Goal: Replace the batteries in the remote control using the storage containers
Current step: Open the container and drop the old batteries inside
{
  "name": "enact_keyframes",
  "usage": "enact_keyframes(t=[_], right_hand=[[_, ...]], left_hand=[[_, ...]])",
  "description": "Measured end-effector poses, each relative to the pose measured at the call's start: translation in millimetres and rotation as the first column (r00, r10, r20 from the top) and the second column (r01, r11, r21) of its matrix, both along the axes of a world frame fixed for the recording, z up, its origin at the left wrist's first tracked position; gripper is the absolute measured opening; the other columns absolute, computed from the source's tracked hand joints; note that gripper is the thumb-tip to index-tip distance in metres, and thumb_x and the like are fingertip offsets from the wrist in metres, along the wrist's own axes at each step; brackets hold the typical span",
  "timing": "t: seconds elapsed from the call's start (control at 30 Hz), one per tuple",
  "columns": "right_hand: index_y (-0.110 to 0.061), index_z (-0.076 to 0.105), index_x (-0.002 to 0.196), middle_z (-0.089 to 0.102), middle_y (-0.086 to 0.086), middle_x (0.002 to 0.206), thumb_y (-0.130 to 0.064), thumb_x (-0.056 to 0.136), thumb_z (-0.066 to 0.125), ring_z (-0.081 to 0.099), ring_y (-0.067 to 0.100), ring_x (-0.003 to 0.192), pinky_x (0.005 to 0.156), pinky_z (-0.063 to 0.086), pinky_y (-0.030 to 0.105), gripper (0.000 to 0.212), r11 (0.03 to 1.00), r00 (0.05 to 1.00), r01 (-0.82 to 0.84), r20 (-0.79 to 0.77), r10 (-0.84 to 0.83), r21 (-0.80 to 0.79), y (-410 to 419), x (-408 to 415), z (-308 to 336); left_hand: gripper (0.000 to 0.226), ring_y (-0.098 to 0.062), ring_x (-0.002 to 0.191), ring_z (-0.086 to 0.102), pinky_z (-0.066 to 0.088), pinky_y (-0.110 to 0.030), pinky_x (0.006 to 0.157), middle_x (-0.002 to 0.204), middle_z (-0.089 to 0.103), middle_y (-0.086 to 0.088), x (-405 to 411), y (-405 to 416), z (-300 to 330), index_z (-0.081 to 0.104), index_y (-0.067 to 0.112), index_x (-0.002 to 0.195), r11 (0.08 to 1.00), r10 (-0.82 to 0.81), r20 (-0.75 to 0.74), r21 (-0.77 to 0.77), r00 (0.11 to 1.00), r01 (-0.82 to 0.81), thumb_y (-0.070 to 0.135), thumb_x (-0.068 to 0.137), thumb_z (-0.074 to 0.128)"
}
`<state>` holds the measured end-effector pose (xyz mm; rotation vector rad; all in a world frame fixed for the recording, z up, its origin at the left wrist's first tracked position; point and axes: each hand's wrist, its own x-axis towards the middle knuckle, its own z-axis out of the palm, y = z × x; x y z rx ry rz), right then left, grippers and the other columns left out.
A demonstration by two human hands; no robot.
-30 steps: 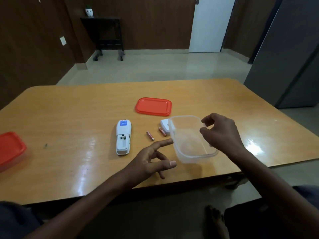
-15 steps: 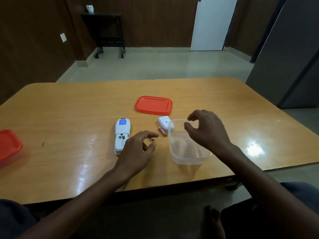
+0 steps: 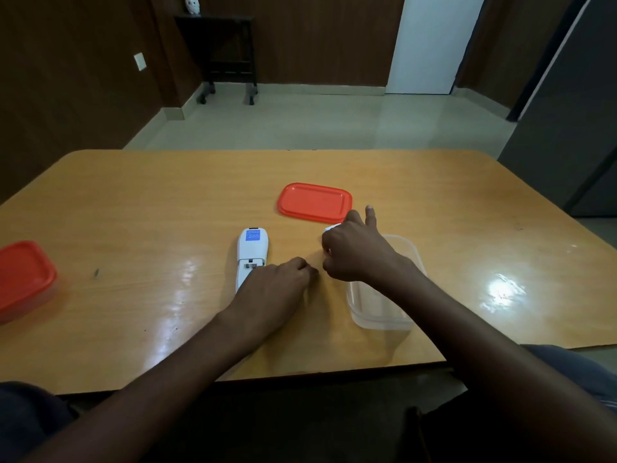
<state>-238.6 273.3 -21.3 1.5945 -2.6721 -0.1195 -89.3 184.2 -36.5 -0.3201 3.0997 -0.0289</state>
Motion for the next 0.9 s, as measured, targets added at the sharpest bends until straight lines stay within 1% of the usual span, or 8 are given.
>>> enact_keyframes(t=[0.17,0.33,0.4,0.47,0.57,0.63,0.77,0.9], right_hand=[[-0.014,0.072,0.097,0.067,0.012,0.097,-0.017,0.083,0.064,0.047,0.039,0.123,0.116,0.005,0.072,0.017,0.998,0.999,0.039,0.004,-0.039,-0.056,-6,-2,-7],[-0.02,0.075,0.102,0.071,0.006,0.103,-0.037,0.086,0.073,0.049,0.033,0.126,0.121,0.007,0.064,0.023,0.973,0.997,0.065,0.053,-0.054,-0.222,-8,0,-7],[-0.021,0.075,0.103,0.074,0.003,0.097,-0.036,0.084,0.074,0.053,0.032,0.121,0.122,0.012,0.061,0.025,0.943,0.995,0.078,0.081,-0.055,-0.324,-7,-3,-4],[-0.021,0.075,0.106,0.075,0.0,0.089,-0.033,0.082,0.074,0.058,0.029,0.11,0.116,0.03,0.053,0.026,0.895,0.996,0.072,0.072,-0.044,-0.441,0,-7,3],[-0.019,0.074,0.107,0.076,-0.003,0.087,-0.025,0.081,0.073,0.058,0.022,0.095,0.076,0.048,0.034,0.027,0.828,0.993,0.101,0.107,-0.05,-0.551,21,-11,18],[-0.019,0.076,0.103,0.077,-0.002,0.088,-0.024,0.081,0.072,0.064,0.02,0.085,0.07,0.053,0.034,0.022,0.847,0.992,0.113,0.101,-0.071,-0.52,38,-13,25],[-0.02,0.077,0.091,0.074,-0.003,0.083,-0.025,0.079,0.072,0.065,0.019,0.078,0.066,0.057,0.036,0.014,0.924,0.978,0.203,0.12,-0.172,-0.323,65,-18,30],[-0.022,0.075,0.085,0.072,-0.001,0.081,-0.024,0.077,0.075,0.063,0.02,0.076,0.053,0.043,0.027,0.008,0.956,0.966,0.254,0.094,-0.242,-0.144,86,-21,30]], left_hand=[[0.042,-0.021,0.116,0.064,0.053,-0.04,0.101,0.132,0.065,0.0,1,-6,-2,0.059,0.022,0.139,0.993,0.067,-0.112,0.108,0.992,-0.055,0.009,0.1,0.05],[0.029,-0.009,0.103,0.062,0.049,-0.027,0.087,0.116,0.075,0.008,0,-8,-5,0.073,0.028,0.122,0.913,0.255,-0.297,0.388,0.92,-0.128,0.016,0.097,0.062],[0.023,-0.004,0.092,0.064,0.049,-0.022,0.084,0.105,0.077,0.009,-1,-10,-1,0.077,0.026,0.113,0.811,0.364,-0.328,0.571,0.872,-0.124,0.018,0.092,0.071],[0.02,-0.007,0.082,0.071,0.055,-0.02,0.078,0.091,0.078,0.01,-1,-12,7,0.08,0.023,0.104,0.636,0.475,-0.331,0.769,0.815,-0.058,0.013,0.087,0.076],[0.017,-0.017,0.075,0.076,0.064,-0.033,0.072,0.084,0.079,0.001,-3,-6,19,0.079,0.016,0.1,0.346,0.57,-0.278,0.935,0.773,0.081,0.008,0.085,0.079],[0.016,-0.021,0.074,0.077,0.064,-0.035,0.072,0.085,0.079,-0.003,-7,3,22,0.079,0.012,0.099,0.27,0.588,-0.267,0.955,0.764,0.125,0.007,0.084,0.08],[0.015,-0.013,0.072,0.076,0.059,-0.024,0.065,0.082,0.08,0.0,-23,23,24,0.081,0.013,0.096,0.328,0.554,-0.265,0.941,0.79,0.086,0.012,0.081,0.083],[0.011,0.011,0.071,0.064,0.047,-0.008,0.066,0.079,0.076,0.014,-46,44,24,0.083,0.024,0.089,0.614,0.442,-0.362,0.789,0.82,0.017,0.023,0.078,0.085]])
